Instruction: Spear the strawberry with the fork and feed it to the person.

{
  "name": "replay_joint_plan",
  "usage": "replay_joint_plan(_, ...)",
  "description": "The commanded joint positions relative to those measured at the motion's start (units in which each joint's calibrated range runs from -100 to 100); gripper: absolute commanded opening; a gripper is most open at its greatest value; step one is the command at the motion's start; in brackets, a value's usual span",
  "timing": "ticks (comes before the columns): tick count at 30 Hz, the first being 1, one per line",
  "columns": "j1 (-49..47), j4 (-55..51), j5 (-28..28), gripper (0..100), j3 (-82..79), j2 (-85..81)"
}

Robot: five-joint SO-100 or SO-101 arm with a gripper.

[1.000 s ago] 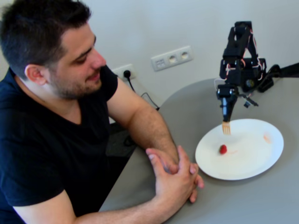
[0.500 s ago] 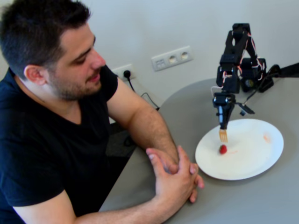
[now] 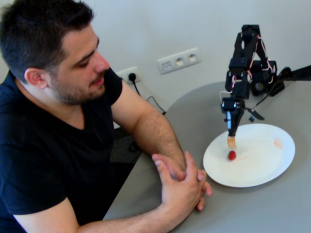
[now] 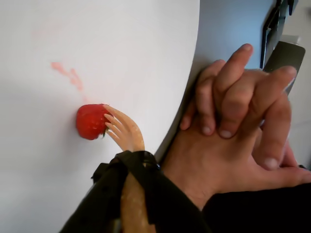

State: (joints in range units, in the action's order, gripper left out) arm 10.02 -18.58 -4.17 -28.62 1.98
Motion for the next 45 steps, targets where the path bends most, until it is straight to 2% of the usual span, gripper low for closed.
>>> replay_joint_plan(1,0.3,1.0,0.0,1,2.4,2.0)
replay_joint_plan(31,0.4,1.6,0.3,1,2.7,7.3)
replay_joint_plan(39,0.7,-4.5,0.4,1,5.6,-1.1)
replay_joint_plan(45,2.5,-14.8,0.3,1,10.3,-9.5)
